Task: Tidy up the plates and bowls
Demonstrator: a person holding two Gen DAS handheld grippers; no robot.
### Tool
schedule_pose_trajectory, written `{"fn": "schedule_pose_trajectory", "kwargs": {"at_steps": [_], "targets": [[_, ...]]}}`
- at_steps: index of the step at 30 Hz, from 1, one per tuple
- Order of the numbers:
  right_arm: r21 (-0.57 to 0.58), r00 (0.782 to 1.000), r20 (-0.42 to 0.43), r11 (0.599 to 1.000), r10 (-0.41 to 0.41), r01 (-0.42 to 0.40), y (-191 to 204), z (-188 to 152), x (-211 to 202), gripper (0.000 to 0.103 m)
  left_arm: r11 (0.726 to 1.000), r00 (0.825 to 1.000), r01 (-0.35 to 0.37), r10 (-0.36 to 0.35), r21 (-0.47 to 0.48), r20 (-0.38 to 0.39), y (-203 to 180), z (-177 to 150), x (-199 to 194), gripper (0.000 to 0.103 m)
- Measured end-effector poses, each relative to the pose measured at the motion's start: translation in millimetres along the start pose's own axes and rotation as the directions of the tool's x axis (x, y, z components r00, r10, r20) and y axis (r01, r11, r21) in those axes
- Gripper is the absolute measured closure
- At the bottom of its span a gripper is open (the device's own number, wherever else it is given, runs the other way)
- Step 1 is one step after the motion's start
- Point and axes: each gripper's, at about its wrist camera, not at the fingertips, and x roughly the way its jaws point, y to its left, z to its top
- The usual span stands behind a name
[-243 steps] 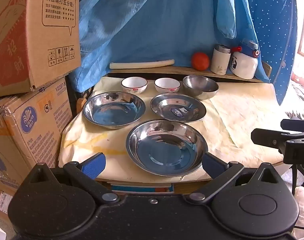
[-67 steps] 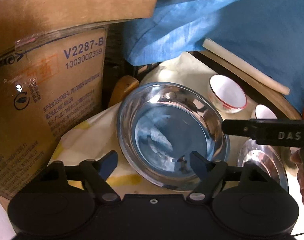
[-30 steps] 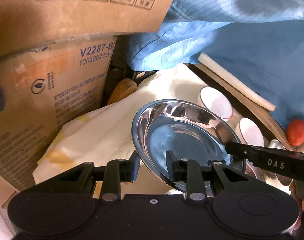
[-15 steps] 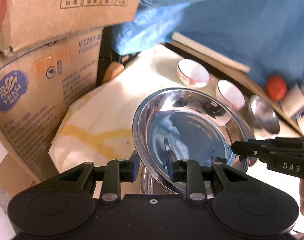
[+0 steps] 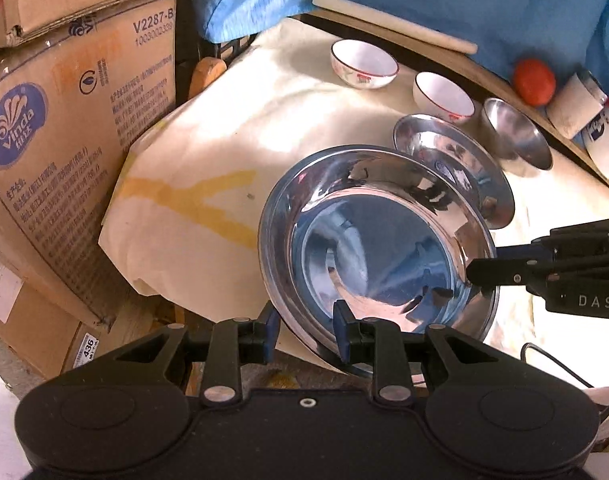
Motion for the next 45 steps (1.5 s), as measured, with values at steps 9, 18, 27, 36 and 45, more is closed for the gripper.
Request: {"fn": "schedule_pose_trajectory", "kwargs": {"at_steps": [9,18,27,36,45], "targets": [[0.049,0.999,-0.039,0.999,0.008,-0.006,-4.3,-6.1,2.1,0.08,0.999,0.999,0.0,0.001,0.039,-0.032,-6.5,0.6,1.8,0.071],[0.076,0.999,-0.039,0.997,0.001,0.002,-5.9,-6.1,4.9,0.08,0.999,0.999,-0.011,0.012,0.045,-0.032,-8.1,2.4,6.9,0.071],[0.078,0.999,-0.039,0.997,-0.009,0.013,-5.8,-3.6,6.3,0.071,0.998,0.999,-0.049,0.05,0.03,-0.008,-5.2,2.2,9.6,0.067],[0.113,1.0,0.011,0.993,-0.018,0.017,-10.1,2.4,-2.5,0.057,0.997,0.997,-0.073,0.072,0.032,0.04,-1.5,9.0,-1.0,0.054],[0.157,0.994,0.094,0.987,-0.057,0.042,-20.4,3.0,-20.5,0.026,0.995,0.993,-0.054,0.045,0.08,0.113,-14.9,31.4,-7.9,0.022]]}}
